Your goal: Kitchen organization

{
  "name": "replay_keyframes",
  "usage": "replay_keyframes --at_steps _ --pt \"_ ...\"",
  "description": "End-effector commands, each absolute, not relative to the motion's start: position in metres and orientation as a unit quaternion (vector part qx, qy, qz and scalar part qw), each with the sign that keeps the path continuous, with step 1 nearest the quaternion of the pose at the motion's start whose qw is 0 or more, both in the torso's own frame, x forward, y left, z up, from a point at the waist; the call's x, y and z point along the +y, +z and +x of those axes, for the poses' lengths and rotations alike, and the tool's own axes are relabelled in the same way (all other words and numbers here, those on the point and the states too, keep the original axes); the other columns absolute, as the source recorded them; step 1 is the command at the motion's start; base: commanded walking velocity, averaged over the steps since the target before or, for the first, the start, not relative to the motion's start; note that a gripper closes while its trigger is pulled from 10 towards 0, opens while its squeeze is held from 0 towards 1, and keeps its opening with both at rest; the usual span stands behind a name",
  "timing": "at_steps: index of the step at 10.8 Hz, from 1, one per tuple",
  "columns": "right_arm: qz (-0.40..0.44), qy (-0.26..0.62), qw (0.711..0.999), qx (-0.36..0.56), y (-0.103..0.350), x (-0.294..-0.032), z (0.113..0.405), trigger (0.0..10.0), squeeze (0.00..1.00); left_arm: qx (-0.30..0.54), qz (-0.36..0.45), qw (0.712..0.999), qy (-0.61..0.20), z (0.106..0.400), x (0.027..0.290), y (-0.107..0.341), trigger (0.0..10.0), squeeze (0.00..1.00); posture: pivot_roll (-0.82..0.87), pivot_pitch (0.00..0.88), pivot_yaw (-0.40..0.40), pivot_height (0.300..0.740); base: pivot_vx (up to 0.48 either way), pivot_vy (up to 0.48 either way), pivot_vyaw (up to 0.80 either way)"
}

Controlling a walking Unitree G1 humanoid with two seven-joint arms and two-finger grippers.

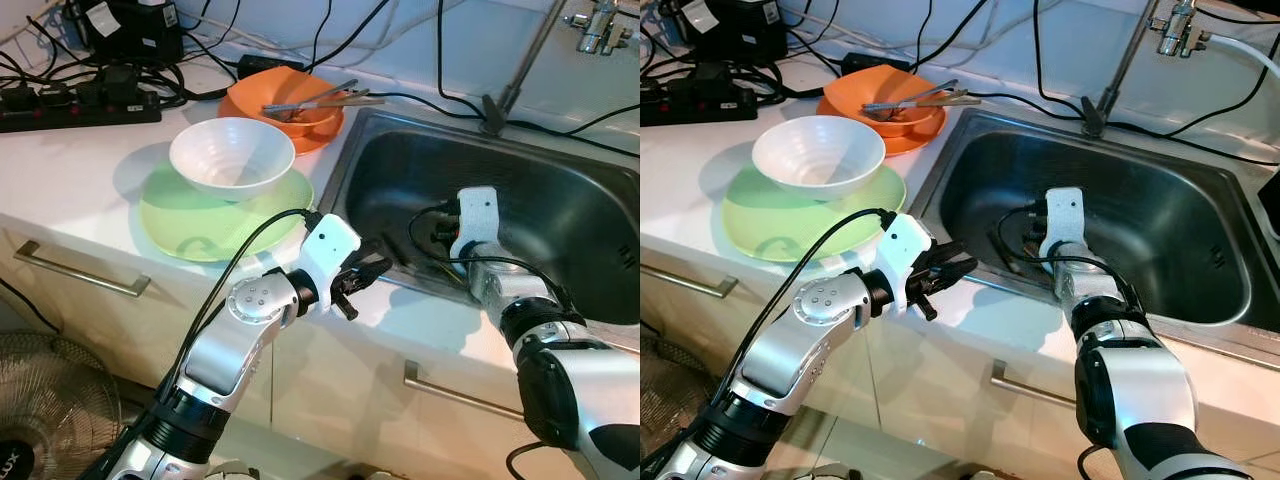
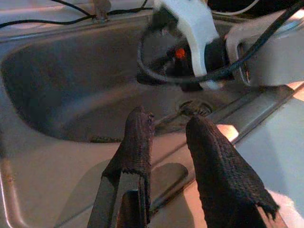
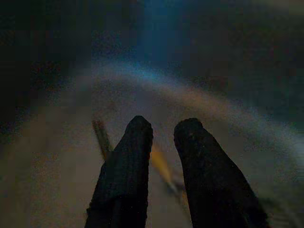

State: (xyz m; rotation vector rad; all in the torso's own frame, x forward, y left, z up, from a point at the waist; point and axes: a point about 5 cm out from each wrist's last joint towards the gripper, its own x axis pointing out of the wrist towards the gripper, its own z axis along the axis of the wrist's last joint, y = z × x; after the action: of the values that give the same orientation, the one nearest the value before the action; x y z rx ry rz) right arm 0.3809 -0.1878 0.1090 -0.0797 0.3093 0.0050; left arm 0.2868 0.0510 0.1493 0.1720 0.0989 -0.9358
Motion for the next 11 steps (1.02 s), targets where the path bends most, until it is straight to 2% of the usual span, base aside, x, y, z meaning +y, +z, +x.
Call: replay_keyframes --at_steps 1,2,3,5,6,8,9,11 --pt "-0.039 0.009 0.996 0.074 0.137 -0.186 0.391 10.0 0.0 0.038 0.085 0.889 -0.448 0.286 0.048 0.152 10.0 0.0 0.09 0.029 -0.106 0.74 0.0 0.0 0.0" --pt "-0.028 0.025 0.999 -0.027 0.169 -0.183 0.396 10.0 0.0 0.024 0.081 0.898 -0.431 0.29 0.049 0.154 10.0 0.0 0.08 0.034 -0.099 0.74 0.0 0.0 0.0" --pt "-0.028 0.025 0.997 -0.063 0.179 -0.184 0.395 10.0 0.0 0.021 0.079 0.902 -0.425 0.292 0.049 0.155 10.0 0.0 0.06 0.04 -0.097 0.74 0.0 0.0 0.0" --pt "-0.004 0.03 0.984 -0.178 0.206 -0.187 0.375 10.0 0.0 0.005 0.073 0.912 -0.403 0.296 0.049 0.157 10.0 0.0 0.04 0.053 -0.091 0.74 0.0 0.0 0.0" --pt "-0.007 0.034 0.98 -0.197 0.208 -0.186 0.366 10.0 0.0 -0.003 0.076 0.917 -0.392 0.298 0.05 0.157 10.0 0.0 0.04 0.053 -0.091 0.74 0.0 0.0 0.0" --pt "-0.013 0.046 0.973 -0.226 0.206 -0.179 0.324 10.0 0.0 -0.024 0.076 0.926 -0.369 0.302 0.053 0.161 10.0 0.0 0.0 0.061 -0.076 0.74 0.0 0.0 0.0" --pt "-0.005 0.05 0.975 -0.216 0.196 -0.174 0.301 10.0 0.0 -0.028 0.072 0.928 -0.365 0.304 0.054 0.161 10.0 0.0 -0.01 0.063 -0.068 0.74 0.0 0.0 0.0" --pt "0.01 0.077 0.982 -0.173 0.167 -0.155 0.277 10.0 0.0 -0.037 0.069 0.929 -0.361 0.306 0.052 0.163 10.0 0.0 -0.02 0.071 -0.061 0.74 0.0 0.0 0.0"
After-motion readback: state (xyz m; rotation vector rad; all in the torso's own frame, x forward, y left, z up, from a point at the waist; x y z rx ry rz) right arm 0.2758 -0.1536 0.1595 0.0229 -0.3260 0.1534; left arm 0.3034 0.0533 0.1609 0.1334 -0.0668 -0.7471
